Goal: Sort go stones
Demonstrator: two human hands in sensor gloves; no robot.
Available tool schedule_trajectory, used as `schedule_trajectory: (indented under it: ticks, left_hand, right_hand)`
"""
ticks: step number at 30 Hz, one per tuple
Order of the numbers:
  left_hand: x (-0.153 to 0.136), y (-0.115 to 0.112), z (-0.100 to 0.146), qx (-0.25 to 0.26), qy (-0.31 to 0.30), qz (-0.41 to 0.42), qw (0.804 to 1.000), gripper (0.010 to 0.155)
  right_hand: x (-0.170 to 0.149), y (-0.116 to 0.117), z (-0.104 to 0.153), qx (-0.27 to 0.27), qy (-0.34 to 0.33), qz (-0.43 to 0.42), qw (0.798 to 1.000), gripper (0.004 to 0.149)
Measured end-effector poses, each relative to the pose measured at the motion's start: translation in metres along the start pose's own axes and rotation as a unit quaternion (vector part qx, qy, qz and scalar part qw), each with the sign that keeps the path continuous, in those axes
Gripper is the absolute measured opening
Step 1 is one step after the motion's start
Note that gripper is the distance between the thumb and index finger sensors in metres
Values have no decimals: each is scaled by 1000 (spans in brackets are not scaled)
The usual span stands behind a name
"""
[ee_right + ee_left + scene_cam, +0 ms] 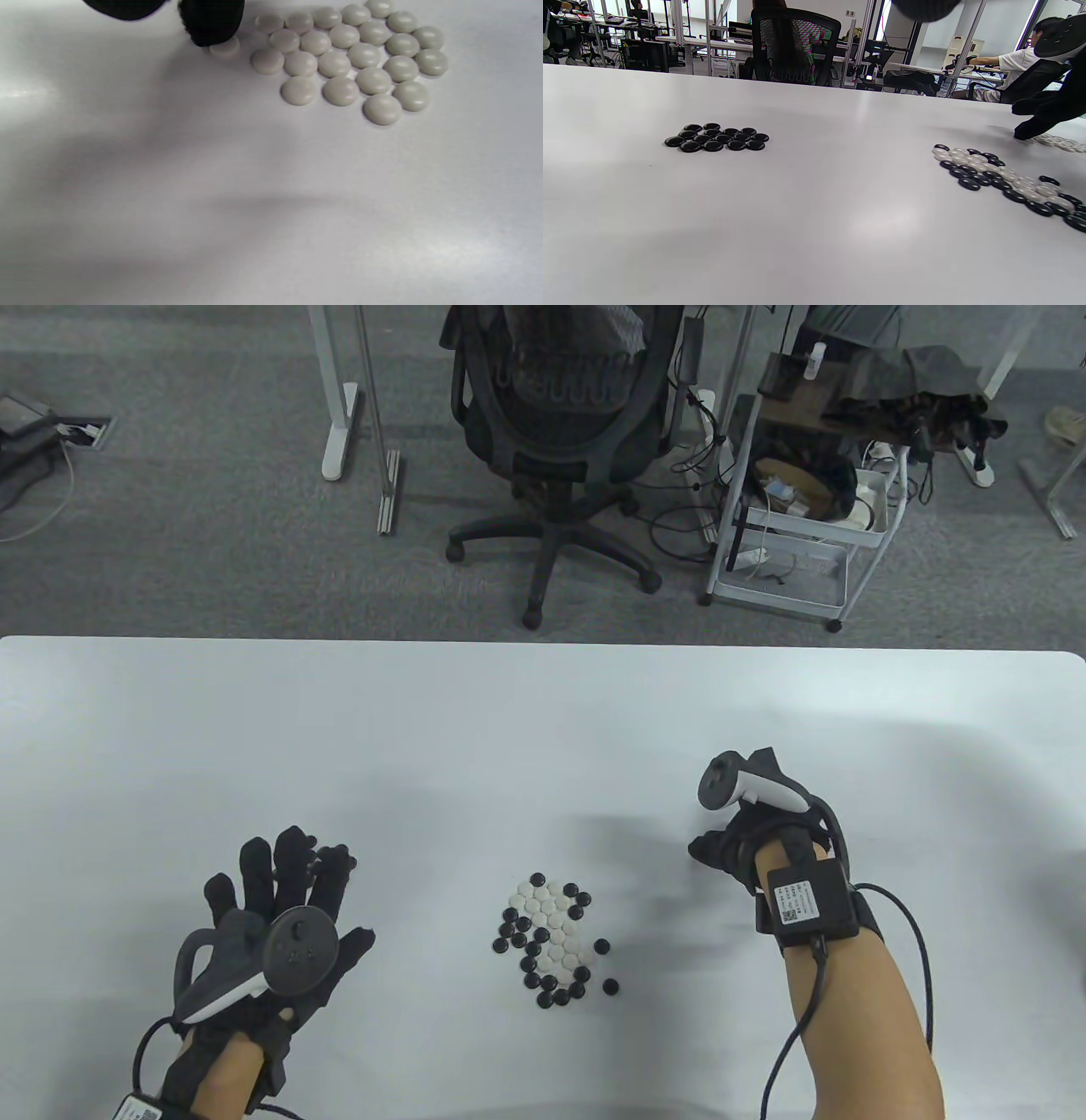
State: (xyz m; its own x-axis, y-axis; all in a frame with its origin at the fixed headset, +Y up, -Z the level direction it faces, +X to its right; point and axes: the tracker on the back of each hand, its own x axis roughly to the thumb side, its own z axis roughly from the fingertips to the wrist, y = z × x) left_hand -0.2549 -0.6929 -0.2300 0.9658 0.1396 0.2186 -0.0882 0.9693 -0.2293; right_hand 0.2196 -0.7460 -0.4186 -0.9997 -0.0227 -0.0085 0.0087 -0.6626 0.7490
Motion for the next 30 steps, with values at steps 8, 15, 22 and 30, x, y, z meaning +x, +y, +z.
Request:
schedule_trajectory:
  ticks: [8, 15, 22, 30]
  left_hand:
    - [0, 0, 0, 0, 0, -1, 1000, 77]
    - [1, 1, -1, -3, 1, -2, 1000, 77]
    - [2, 1, -1, -5, 1, -4, 1000, 77]
    - [3, 0, -1, -7, 0, -6, 1000, 77]
  right_hand:
    - [-9, 0, 2, 1, 15, 0, 1000, 61]
    - [19, -4, 21, -6, -66, 1, 998, 61]
    - [79, 15, 58, 20, -197, 59, 978, 60]
    - [124, 48, 64, 49, -256, 98, 961, 61]
